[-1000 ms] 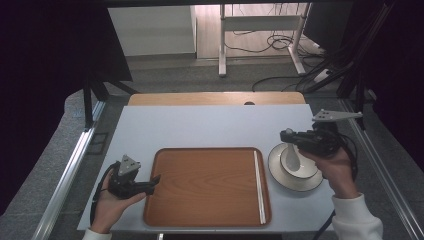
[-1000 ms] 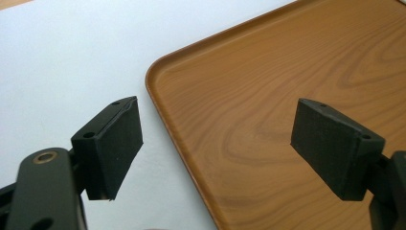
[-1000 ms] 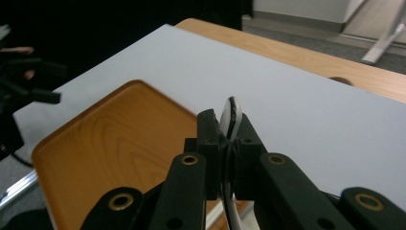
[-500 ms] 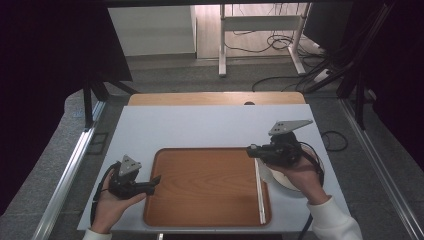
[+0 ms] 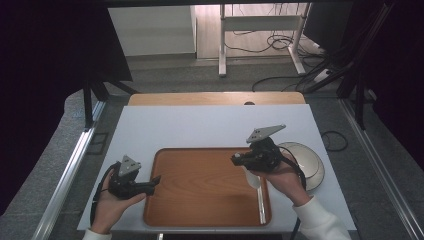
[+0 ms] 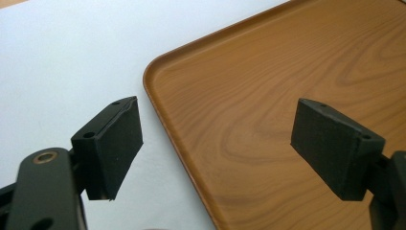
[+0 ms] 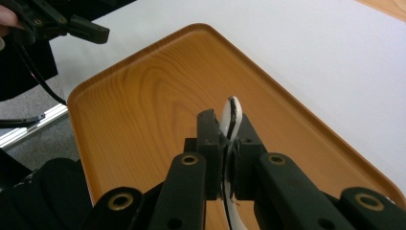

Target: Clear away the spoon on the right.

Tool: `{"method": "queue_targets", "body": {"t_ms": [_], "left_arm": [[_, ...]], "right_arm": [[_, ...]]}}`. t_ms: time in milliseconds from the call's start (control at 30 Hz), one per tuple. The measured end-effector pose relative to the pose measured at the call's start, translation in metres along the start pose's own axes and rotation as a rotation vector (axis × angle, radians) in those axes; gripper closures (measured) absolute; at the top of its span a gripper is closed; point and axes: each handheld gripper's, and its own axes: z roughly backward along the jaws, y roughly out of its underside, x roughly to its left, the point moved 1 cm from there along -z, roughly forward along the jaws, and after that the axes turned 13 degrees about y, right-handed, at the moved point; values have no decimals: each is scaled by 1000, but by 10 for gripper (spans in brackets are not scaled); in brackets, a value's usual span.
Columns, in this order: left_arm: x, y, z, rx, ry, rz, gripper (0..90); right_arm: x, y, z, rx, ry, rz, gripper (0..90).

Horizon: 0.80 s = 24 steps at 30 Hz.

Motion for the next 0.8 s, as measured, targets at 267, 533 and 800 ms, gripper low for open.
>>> {"method": "queue_targets", "body": {"t_ms": [267,533,800], "left_arm": [[0,0,-1,4,3,-1,176],[0,1,-2,11,7,-2,176],[1,1,-2,10,6,0,176]], "right_arm": [[9,4,-22,66,6,33,849],[20,15,-52,165,-2,72,847],[31,23,-75,228,21,124,827]]}}
